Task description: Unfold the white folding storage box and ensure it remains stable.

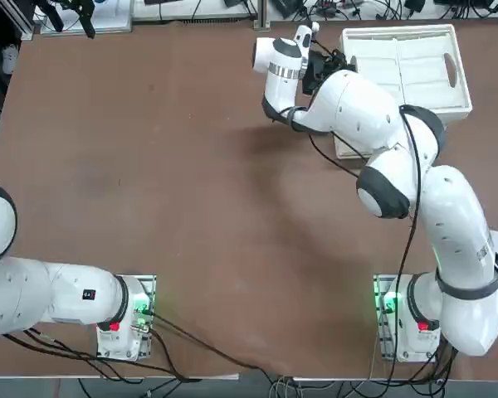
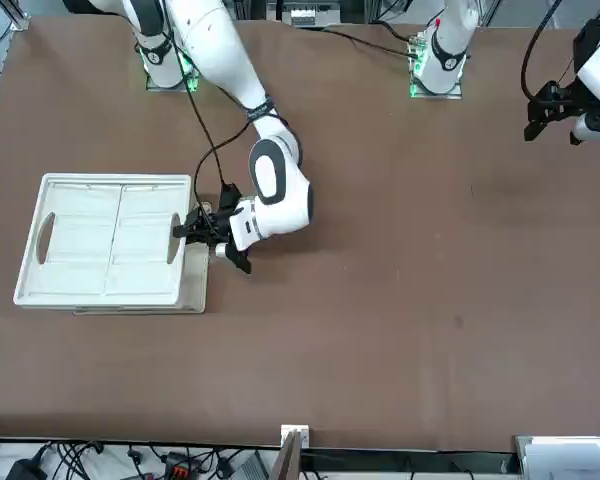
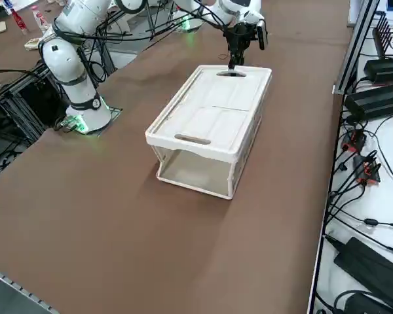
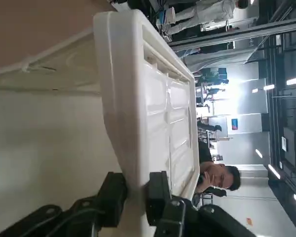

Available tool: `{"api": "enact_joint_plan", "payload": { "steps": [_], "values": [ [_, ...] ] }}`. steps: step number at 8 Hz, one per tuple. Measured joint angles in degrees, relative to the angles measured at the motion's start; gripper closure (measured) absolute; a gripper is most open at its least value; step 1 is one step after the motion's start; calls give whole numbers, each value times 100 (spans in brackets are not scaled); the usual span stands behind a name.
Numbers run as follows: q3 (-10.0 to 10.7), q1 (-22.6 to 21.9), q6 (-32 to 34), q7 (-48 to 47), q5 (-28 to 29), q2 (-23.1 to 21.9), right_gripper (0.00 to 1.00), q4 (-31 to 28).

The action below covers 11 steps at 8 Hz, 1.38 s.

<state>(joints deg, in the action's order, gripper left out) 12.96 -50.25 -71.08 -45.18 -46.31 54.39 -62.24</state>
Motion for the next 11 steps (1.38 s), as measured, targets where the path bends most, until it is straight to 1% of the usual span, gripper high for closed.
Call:
{"api": "enact_joint_plan", "payload": {
  "steps": [3, 8, 11],
  "values": [
    [-3, -1, 2, -23, 0, 2, 74, 0],
    [-2, -32, 148, 632, -98, -3, 74, 8],
    [-2, -34, 152, 725, -110, -1, 74, 8]
  ]
}}
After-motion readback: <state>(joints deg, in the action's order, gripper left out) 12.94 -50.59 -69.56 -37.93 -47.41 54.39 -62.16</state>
